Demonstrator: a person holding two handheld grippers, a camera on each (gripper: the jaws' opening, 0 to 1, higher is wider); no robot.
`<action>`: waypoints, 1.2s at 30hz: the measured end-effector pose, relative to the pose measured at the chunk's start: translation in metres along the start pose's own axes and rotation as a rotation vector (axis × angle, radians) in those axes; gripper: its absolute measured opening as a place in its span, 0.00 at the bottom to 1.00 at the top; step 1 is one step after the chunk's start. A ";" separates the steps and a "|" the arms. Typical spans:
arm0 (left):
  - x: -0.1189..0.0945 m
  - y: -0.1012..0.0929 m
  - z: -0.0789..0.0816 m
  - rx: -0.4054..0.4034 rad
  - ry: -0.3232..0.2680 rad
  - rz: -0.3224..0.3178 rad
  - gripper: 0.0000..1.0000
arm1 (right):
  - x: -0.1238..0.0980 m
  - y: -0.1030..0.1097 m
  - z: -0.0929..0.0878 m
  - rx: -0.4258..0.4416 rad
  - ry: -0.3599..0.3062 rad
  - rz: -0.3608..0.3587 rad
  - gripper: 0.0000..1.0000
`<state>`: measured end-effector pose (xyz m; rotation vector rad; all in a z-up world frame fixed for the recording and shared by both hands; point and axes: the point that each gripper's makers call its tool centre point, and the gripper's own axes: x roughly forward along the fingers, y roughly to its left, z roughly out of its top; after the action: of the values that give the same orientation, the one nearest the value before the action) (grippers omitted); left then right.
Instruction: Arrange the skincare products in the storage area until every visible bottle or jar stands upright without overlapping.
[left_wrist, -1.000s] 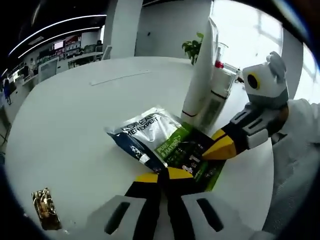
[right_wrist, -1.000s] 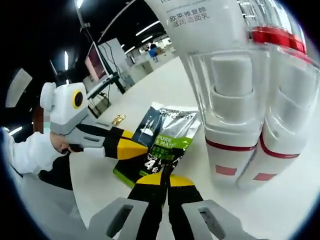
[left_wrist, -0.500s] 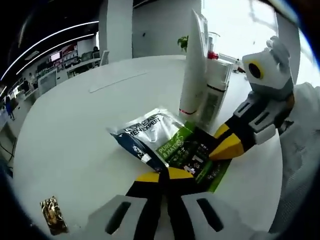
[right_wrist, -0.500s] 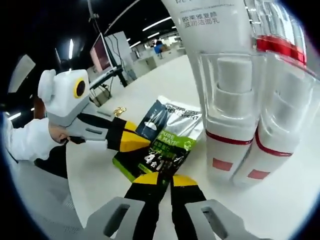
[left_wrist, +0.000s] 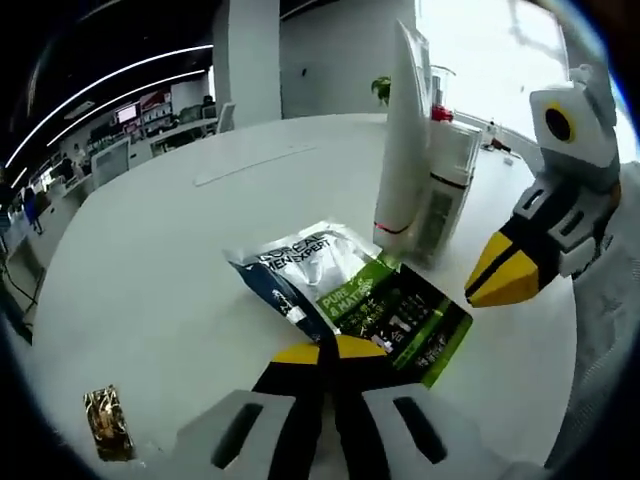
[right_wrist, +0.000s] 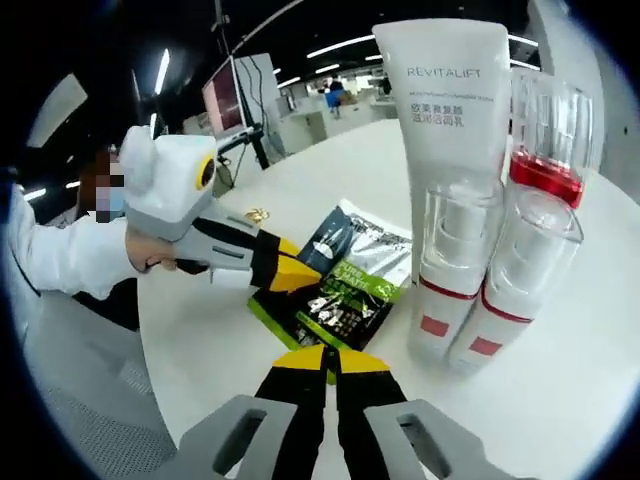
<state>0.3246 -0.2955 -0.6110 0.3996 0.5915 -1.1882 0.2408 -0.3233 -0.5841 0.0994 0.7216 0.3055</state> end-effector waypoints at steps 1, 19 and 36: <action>0.000 0.000 0.000 0.000 -0.001 0.002 0.00 | 0.001 0.001 0.003 -0.013 -0.011 0.005 0.00; 0.001 0.001 0.002 -0.044 -0.009 0.033 0.00 | 0.045 -0.007 0.016 -0.280 -0.056 -0.137 0.26; 0.003 -0.001 0.003 -0.044 -0.016 0.008 0.00 | 0.056 -0.011 0.009 -0.206 -0.025 -0.147 0.37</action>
<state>0.3254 -0.2997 -0.6110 0.3541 0.6007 -1.1676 0.2887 -0.3161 -0.6146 -0.1446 0.6655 0.2356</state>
